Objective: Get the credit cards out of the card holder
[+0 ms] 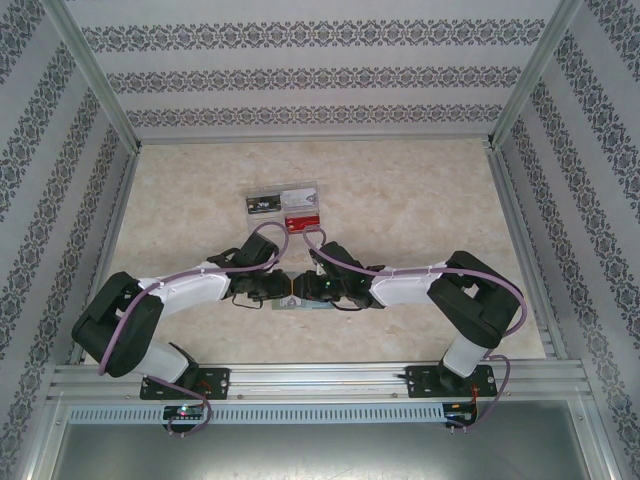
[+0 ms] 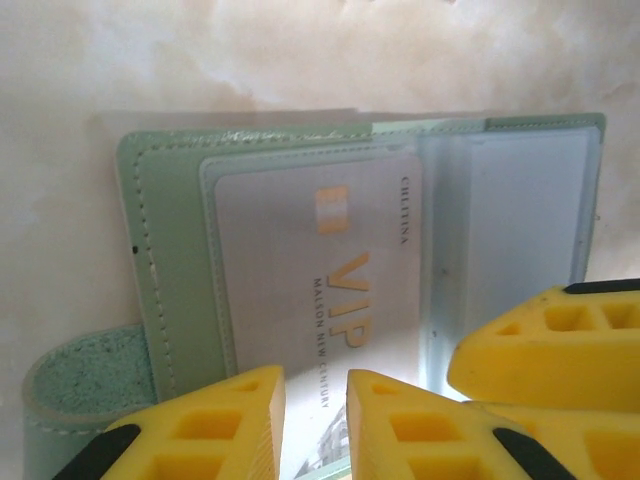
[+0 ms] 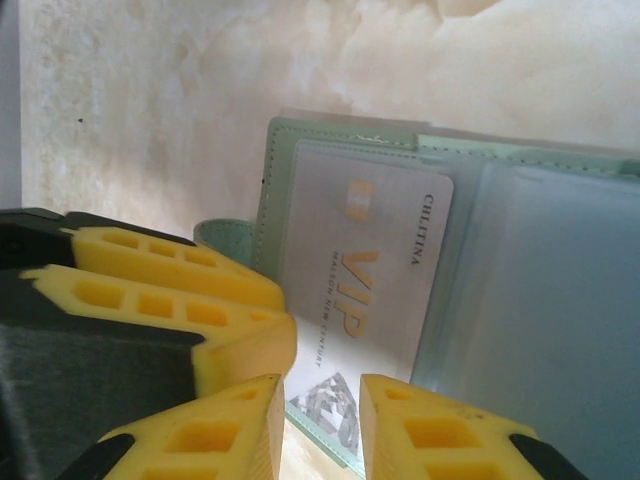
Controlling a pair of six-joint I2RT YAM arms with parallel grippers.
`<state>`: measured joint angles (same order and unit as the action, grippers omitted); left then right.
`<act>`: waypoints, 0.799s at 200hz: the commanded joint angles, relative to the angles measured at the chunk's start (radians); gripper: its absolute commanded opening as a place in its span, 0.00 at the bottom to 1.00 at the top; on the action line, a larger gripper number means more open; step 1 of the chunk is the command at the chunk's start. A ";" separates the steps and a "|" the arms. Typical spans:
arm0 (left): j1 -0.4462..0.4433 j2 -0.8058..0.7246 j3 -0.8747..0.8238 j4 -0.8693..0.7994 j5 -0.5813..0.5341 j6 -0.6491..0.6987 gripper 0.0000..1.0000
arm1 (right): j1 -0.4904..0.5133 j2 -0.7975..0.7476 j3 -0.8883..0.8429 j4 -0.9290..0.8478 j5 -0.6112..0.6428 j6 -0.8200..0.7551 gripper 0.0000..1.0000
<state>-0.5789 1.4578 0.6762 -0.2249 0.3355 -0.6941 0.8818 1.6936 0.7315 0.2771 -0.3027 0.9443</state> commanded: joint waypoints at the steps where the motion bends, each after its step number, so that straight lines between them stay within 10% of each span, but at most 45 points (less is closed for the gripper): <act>1: 0.017 -0.010 0.021 -0.041 -0.020 0.027 0.24 | 0.013 0.003 0.019 -0.031 0.030 -0.004 0.28; 160: 0.017 0.040 -0.043 0.031 0.012 -0.006 0.18 | -0.003 0.063 0.016 -0.044 0.017 0.017 0.19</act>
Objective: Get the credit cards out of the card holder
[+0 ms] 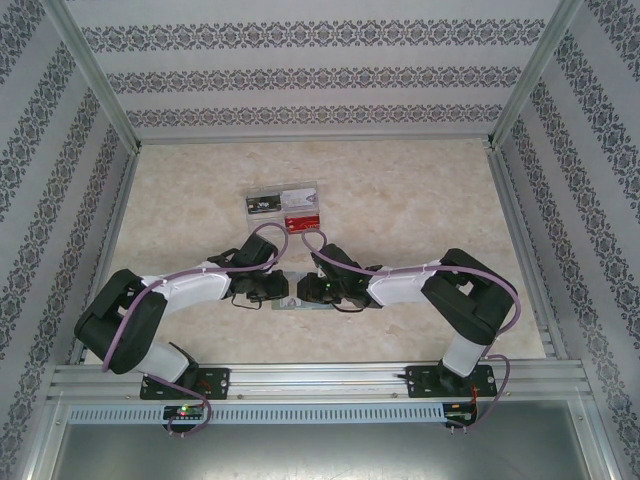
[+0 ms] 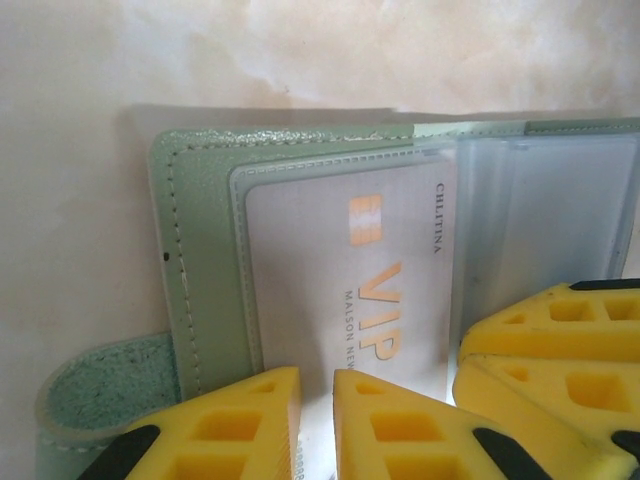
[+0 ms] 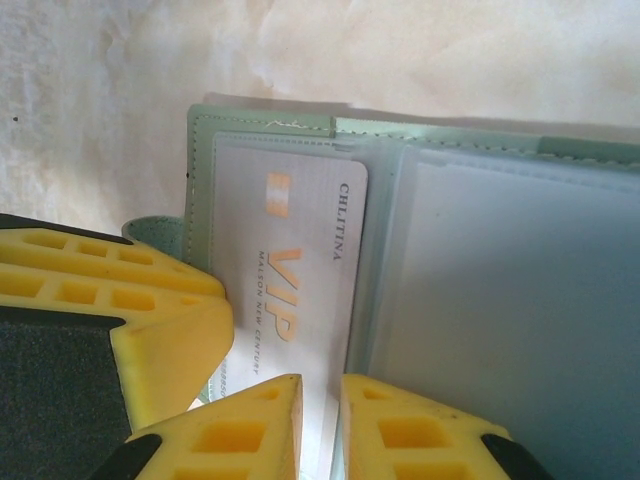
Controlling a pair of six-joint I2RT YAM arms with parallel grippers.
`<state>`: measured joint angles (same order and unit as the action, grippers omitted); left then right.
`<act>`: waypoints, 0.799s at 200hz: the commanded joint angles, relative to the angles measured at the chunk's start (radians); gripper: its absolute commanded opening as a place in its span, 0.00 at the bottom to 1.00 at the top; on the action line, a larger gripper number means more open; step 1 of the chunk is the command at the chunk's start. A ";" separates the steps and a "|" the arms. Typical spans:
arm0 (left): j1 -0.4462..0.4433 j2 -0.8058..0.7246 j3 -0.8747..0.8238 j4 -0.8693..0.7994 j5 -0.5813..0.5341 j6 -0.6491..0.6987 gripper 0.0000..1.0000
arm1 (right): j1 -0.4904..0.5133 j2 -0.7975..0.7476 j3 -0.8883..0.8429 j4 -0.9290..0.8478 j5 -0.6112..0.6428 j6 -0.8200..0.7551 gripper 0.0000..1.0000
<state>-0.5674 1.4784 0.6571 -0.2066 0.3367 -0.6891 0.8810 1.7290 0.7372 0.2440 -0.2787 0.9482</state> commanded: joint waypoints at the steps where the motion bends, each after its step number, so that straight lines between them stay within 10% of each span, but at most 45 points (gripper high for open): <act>1: 0.006 0.020 -0.024 0.013 0.011 -0.011 0.18 | -0.002 0.027 0.010 -0.010 -0.007 0.013 0.19; 160: 0.001 0.037 -0.031 0.045 0.031 -0.031 0.17 | 0.007 -0.030 0.036 -0.140 0.053 -0.019 0.22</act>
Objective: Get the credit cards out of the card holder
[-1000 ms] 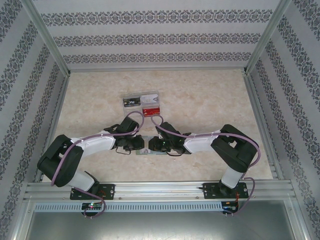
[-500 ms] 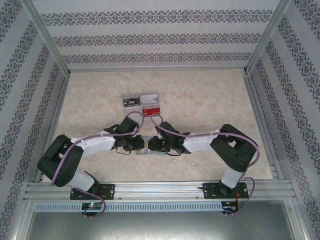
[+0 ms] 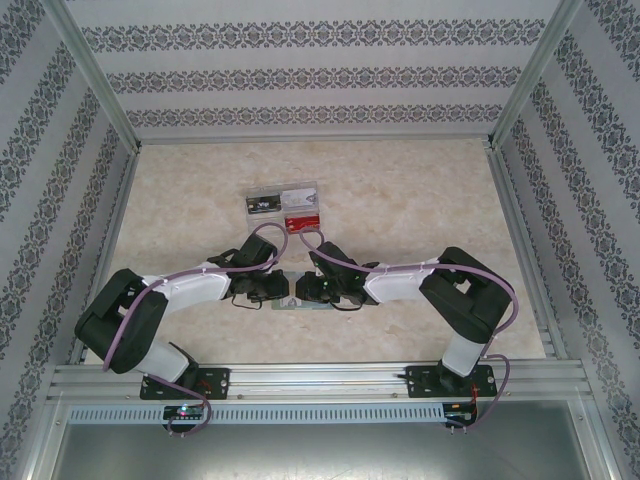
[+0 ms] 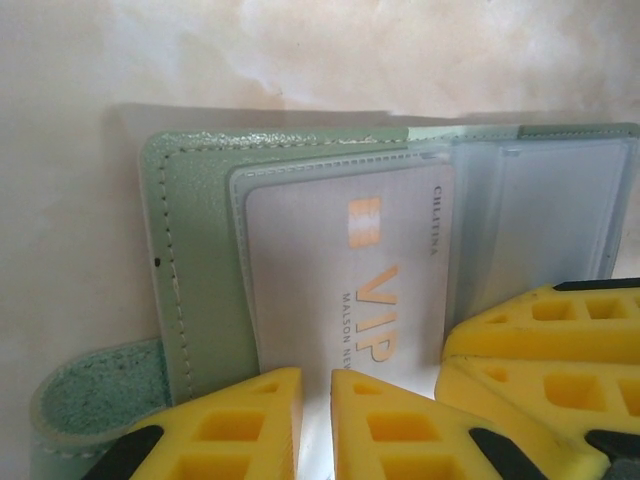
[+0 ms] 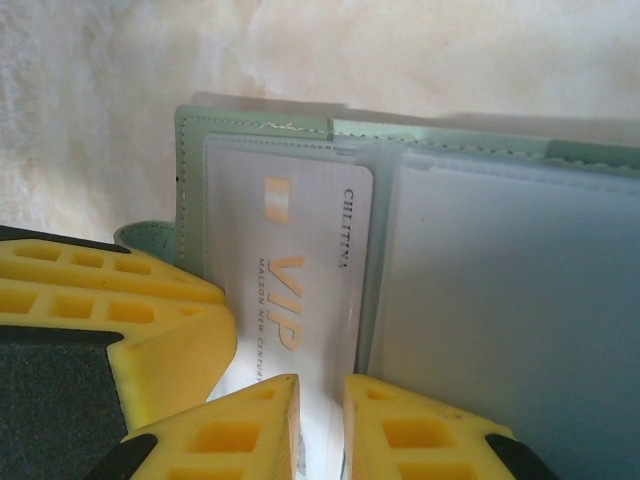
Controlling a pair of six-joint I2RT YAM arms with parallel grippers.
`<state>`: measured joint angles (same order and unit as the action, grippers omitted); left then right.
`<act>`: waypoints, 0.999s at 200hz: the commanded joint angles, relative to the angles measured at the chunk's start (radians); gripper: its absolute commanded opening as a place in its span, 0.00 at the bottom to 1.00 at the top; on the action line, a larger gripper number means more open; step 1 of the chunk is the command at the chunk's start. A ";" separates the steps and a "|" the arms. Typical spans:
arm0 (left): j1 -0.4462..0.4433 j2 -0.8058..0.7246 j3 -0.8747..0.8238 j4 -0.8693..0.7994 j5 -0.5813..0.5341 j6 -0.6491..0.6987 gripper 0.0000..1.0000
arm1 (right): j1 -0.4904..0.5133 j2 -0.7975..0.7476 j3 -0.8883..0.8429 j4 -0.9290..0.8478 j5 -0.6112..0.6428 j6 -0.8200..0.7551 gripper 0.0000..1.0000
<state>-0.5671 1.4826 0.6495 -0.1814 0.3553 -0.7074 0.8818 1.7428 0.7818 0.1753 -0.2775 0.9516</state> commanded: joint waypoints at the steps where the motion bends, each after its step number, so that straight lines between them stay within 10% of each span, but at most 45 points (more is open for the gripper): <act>1: 0.001 0.033 -0.023 0.019 0.013 -0.013 0.17 | 0.006 -0.048 -0.009 -0.074 0.053 -0.024 0.22; 200: -0.004 -0.068 0.023 -0.108 -0.076 0.006 0.28 | -0.013 -0.046 -0.038 -0.089 0.060 -0.058 0.24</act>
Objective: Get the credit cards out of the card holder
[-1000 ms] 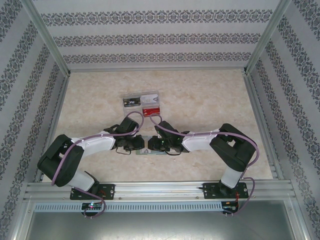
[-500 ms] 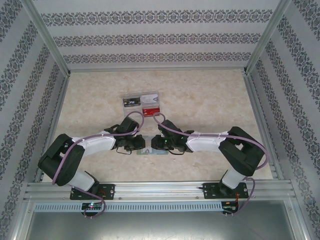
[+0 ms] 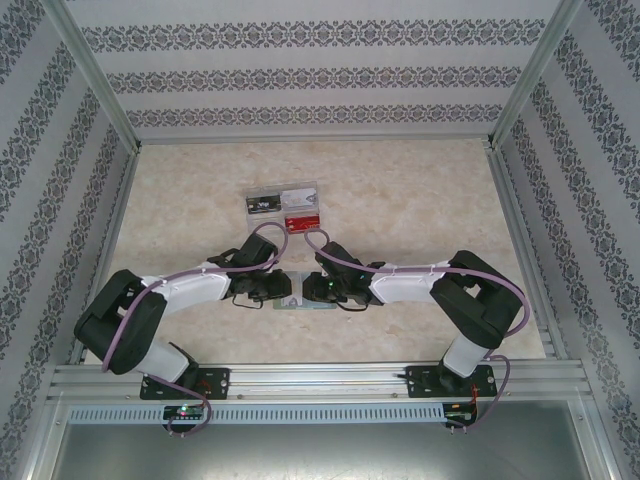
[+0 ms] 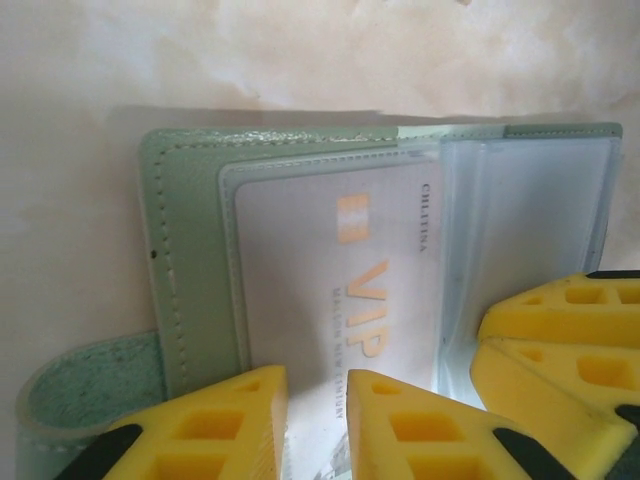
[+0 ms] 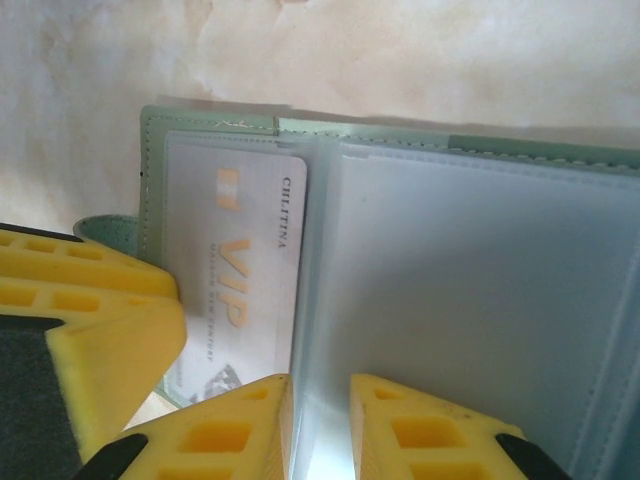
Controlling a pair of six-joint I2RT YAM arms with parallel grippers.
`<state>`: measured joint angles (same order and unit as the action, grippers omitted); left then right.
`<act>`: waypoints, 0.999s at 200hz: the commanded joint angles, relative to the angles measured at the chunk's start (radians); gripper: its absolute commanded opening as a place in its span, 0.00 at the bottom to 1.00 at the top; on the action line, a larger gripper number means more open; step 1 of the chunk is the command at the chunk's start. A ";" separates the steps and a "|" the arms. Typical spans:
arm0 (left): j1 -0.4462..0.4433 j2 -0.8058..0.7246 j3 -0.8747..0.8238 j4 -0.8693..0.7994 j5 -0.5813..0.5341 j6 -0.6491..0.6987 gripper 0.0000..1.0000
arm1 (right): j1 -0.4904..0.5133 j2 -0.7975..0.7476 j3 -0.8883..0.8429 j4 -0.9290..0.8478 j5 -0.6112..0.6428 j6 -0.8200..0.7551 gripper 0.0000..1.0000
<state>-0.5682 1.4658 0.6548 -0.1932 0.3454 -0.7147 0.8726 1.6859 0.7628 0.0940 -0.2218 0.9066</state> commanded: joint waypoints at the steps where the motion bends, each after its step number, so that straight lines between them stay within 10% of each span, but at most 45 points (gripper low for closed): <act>1: -0.002 -0.052 0.018 -0.097 -0.068 0.014 0.29 | -0.004 0.011 -0.019 -0.008 0.004 -0.013 0.24; 200: -0.016 0.034 0.002 0.024 0.035 0.002 0.24 | -0.003 0.020 -0.014 -0.001 -0.004 -0.010 0.24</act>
<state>-0.5701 1.4769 0.6548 -0.2008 0.3592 -0.7116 0.8726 1.6897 0.7628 0.1009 -0.2253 0.9066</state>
